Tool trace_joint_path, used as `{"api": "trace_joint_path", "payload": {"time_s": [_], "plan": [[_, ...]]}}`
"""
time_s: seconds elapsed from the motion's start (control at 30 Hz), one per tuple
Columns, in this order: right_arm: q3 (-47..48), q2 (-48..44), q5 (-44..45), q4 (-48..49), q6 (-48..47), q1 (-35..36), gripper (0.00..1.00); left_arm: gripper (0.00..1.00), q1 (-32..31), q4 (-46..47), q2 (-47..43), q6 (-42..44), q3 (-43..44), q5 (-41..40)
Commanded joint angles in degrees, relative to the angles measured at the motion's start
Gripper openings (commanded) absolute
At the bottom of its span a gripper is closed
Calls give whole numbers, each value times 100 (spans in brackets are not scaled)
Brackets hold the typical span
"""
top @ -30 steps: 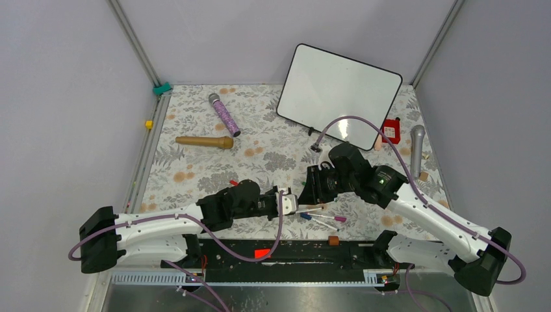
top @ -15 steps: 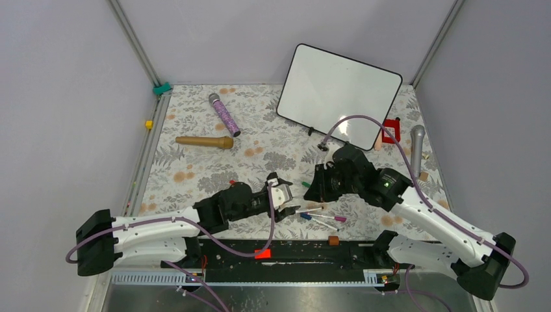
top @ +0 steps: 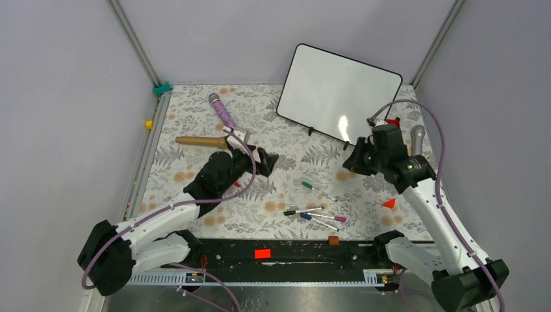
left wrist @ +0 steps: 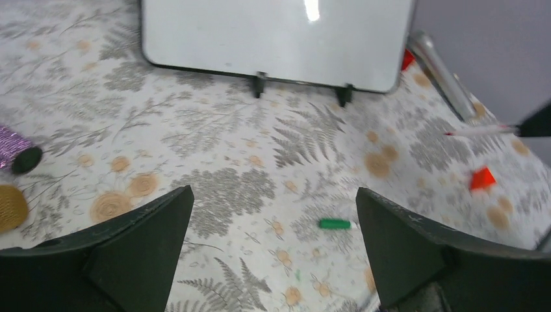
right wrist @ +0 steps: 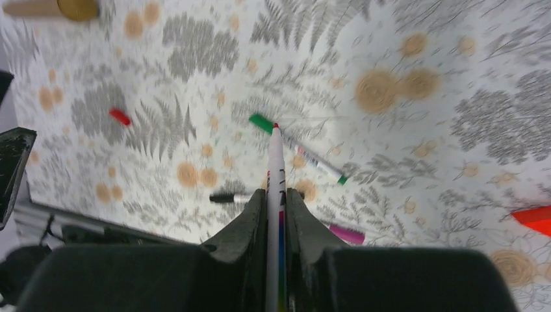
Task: Write a sentence on the whiteboard
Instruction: Adjust the whiteboard at the center of the board.
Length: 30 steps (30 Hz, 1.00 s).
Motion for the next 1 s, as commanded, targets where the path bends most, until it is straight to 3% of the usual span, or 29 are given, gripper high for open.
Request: {"api": "trace_joint_path", "payload": {"time_s": [0.0,0.2,0.27,0.43,0.7,0.83,0.97], "plan": [[710,368,-709,270,-309,-1102,0,99,1056,396,699,-1259,658,936],[1037,748,-1199,1023,358,-2562,0,99,1918,1071,2203,-1586,1676,1722],[1177,761,-660,1043,486,-2767,0,99,2164,1090,2798,-1656,2221,1995],[1284,674,1745,947,735,-3016,0,99,2641,1122,4243,-1778,3582,2617],[1769,1575,2948,1116,474,-3188,0,97,3049,995,6268,-2186,5741,3482],[2091,2101,2835,1320,331,-3303,0,97,3077,736,7163,-2256,6811,3773],[2553,2771,2515,1324,294,-3337,0,94,3148,1084,8096,-2908,7694,4101]]}}
